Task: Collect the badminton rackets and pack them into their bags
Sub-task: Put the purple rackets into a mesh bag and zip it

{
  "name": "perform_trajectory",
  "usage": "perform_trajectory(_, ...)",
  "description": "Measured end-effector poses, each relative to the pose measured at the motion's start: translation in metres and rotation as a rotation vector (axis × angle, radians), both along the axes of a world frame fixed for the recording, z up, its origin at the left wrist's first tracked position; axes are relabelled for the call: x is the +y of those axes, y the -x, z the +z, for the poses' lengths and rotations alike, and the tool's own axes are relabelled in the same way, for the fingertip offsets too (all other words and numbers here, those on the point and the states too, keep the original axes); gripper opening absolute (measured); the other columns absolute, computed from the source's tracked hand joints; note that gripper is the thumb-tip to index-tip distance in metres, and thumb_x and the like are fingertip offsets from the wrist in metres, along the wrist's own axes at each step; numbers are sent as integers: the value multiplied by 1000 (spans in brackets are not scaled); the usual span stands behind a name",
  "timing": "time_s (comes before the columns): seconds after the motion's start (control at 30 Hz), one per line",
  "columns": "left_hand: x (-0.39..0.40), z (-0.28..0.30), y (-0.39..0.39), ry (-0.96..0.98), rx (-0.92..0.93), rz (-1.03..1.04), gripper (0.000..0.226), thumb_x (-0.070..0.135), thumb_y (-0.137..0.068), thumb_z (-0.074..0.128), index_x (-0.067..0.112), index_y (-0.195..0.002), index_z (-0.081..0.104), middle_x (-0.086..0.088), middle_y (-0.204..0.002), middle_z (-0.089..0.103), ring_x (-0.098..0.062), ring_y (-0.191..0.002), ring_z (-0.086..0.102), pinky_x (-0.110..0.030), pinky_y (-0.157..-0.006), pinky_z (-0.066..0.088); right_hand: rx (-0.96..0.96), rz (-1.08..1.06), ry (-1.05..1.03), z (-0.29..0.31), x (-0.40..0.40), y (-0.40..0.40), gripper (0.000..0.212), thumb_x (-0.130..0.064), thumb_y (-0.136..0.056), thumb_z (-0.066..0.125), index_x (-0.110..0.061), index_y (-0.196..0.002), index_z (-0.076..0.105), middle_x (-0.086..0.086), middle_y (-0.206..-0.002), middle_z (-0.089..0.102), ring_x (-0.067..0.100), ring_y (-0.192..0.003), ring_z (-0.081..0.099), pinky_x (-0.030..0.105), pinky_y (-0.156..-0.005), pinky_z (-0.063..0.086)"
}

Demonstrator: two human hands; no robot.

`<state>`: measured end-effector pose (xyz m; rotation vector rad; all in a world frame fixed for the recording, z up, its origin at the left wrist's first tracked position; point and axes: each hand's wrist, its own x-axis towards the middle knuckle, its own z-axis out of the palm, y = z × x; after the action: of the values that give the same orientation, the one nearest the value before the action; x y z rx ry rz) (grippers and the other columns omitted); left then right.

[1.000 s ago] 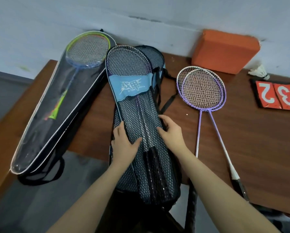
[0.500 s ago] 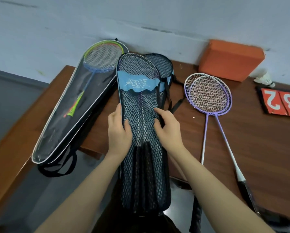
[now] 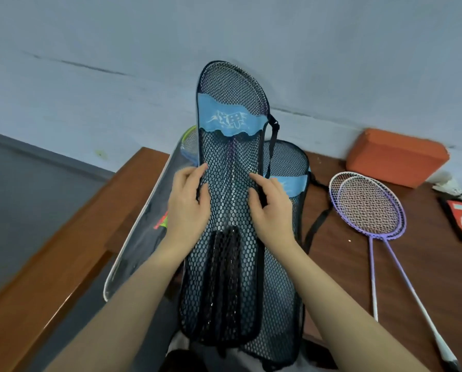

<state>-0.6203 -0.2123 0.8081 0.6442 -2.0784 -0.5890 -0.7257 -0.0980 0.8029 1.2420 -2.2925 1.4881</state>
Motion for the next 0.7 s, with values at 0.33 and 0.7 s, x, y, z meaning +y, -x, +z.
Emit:
perform_trajectory(0.33,-154,-17,-25,-102,-177,-125,40,6,-92,50,6,-132,48,-9,-118,50,-6,-102,44,-4,-86,26,-133,-117,-56,-19,-143,-39,29,-12,-93,53,-7,-121,58,0,-98,58,11,-90,55,22,-80,43)
perform_trajectory(0.7,-202,-71,-37,-288,-316,-218,42,2,-92,50,0,-134,45,-13,-118,46,-7,-95,44,-7,-83,28,-316,-233,-241,-47,-179,-70,30,-16,-92,55,-13,-122,60,-2,-104,62,6,-87,54,7,-76,36)
